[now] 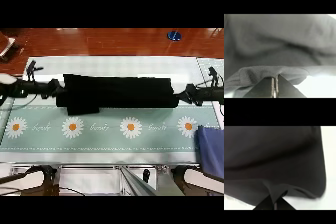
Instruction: Fold the shirts.
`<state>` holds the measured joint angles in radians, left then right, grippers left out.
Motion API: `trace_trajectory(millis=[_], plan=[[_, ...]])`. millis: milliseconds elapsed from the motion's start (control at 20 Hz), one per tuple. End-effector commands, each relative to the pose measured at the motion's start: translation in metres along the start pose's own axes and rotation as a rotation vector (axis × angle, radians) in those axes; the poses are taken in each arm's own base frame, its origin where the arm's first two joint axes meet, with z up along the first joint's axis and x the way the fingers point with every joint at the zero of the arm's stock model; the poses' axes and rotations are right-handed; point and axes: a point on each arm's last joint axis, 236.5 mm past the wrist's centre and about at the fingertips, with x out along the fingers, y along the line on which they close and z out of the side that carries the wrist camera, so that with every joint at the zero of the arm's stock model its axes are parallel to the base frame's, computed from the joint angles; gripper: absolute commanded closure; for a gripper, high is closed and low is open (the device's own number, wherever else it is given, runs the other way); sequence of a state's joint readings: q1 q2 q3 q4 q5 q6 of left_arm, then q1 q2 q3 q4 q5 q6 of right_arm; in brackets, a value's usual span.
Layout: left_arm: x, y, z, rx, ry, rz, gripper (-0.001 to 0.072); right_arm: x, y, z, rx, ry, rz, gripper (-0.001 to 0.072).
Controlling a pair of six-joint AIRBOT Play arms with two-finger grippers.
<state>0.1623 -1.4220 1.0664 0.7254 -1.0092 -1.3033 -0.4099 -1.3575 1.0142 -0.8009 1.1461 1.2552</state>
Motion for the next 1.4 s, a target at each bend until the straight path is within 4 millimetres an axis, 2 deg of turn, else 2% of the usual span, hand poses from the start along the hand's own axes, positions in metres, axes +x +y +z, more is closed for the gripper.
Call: trace_trajectory(millis=[0, 150, 250, 400, 450, 500, 550, 600, 650, 750, 800, 900, 1000, 1050, 1150, 1250, 1350], plan=[[0.029, -0.011, 0.052, -0.030, -0.008, -0.019, 0.0684, 0.022, 0.006, 0.051, 0.023, -0.049, 0.001, 0.0686], [0.055, -0.002, 0.076, -0.054, 0.017, -0.026, 0.0685, 0.036, 0.007, 0.082, 0.055, -0.062, 0.043, 0.0686], [0.072, 0.006, 0.086, -0.055, 0.024, -0.026, 0.0684, 0.047, 0.006, 0.095, 0.075, -0.064, 0.071, 0.0686], [0.092, 0.014, 0.089, -0.050, 0.044, -0.024, 0.0682, 0.065, 0.000, 0.106, 0.111, -0.072, 0.094, 0.0685], [0.096, 0.015, 0.087, -0.047, 0.052, -0.023, 0.0608, 0.072, -0.003, 0.107, 0.113, -0.077, 0.084, 0.0638], [0.098, 0.015, 0.084, -0.047, 0.063, -0.025, 0.0358, 0.078, -0.003, 0.107, 0.114, -0.075, 0.081, 0.0411], [0.094, 0.011, 0.082, -0.039, 0.080, -0.031, 0.0206, 0.079, -0.003, 0.106, 0.101, -0.073, 0.077, 0.0296], [0.086, 0.009, 0.080, -0.024, 0.106, -0.034, 0.0205, 0.077, -0.001, 0.106, 0.088, -0.069, 0.078, 0.0294], [0.070, 0.021, 0.079, -0.003, 0.144, 0.013, 0.0206, 0.066, -0.003, 0.109, 0.079, -0.068, 0.073, 0.0294], [0.024, 0.059, 0.080, 0.015, 0.180, 0.179, 0.0206, 0.039, -0.014, 0.110, 0.085, -0.063, 0.052, 0.0295], [-0.001, 0.067, 0.086, 0.026, 0.150, 0.222, 0.0206, 0.024, -0.025, 0.112, 0.091, -0.074, 0.028, 0.0295], [-0.047, 0.059, 0.097, 0.081, 0.042, 0.239, 0.0206, 0.002, -0.052, 0.107, 0.119, -0.083, -0.046, 0.0295], [-0.075, 0.038, 0.097, 0.139, -0.099, 0.248, 0.0206, 0.007, -0.071, 0.093, 0.163, -0.062, -0.073, 0.0295], [-0.082, 0.028, 0.090, 0.151, -0.168, 0.248, 0.0206, 0.014, -0.079, 0.086, 0.187, -0.059, -0.081, 0.0295], [-0.086, 0.009, 0.064, 0.192, -0.268, 0.246, 0.0206, 0.034, -0.087, 0.075, 0.228, -0.051, -0.077, 0.0295], [-0.081, -0.005, 0.034, 0.233, -0.304, 0.235, 0.0206, 0.054, -0.080, 0.066, 0.245, -0.003, -0.022, 0.0295], [-0.073, -0.015, 0.013, 0.261, -0.276, 0.219, 0.0206, 0.069, -0.070, 0.066, 0.245, 0.006, 0.015, 0.0295]])
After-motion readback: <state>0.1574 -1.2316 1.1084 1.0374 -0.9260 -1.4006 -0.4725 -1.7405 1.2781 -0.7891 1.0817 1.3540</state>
